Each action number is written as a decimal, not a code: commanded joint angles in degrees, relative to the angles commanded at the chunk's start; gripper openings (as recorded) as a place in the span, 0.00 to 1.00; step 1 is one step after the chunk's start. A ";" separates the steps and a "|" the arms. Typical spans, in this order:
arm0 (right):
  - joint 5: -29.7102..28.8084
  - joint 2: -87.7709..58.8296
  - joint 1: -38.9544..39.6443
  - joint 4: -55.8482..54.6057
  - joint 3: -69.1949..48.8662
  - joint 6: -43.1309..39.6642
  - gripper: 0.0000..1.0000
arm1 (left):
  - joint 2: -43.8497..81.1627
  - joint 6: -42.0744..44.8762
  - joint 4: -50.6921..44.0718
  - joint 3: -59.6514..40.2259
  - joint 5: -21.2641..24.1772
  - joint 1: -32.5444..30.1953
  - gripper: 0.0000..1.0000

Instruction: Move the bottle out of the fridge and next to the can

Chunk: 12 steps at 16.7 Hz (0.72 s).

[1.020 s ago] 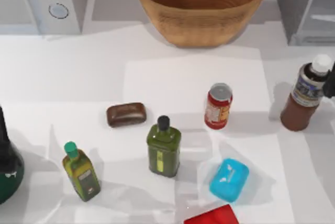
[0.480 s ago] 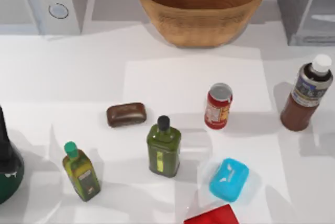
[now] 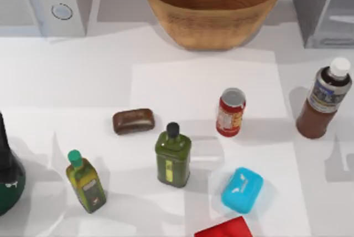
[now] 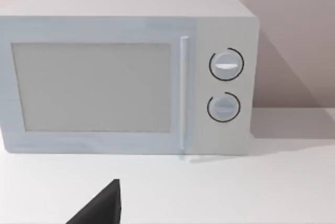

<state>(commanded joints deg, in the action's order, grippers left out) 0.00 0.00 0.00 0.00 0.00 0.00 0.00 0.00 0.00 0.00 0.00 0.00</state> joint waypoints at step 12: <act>-0.14 13.33 -0.02 21.47 -11.42 0.09 1.00 | 0.00 0.00 0.00 0.00 0.00 0.00 1.00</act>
<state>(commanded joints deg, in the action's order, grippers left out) -0.14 13.33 -0.02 21.47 -11.42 0.09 0.00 0.00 0.00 0.00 0.00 0.00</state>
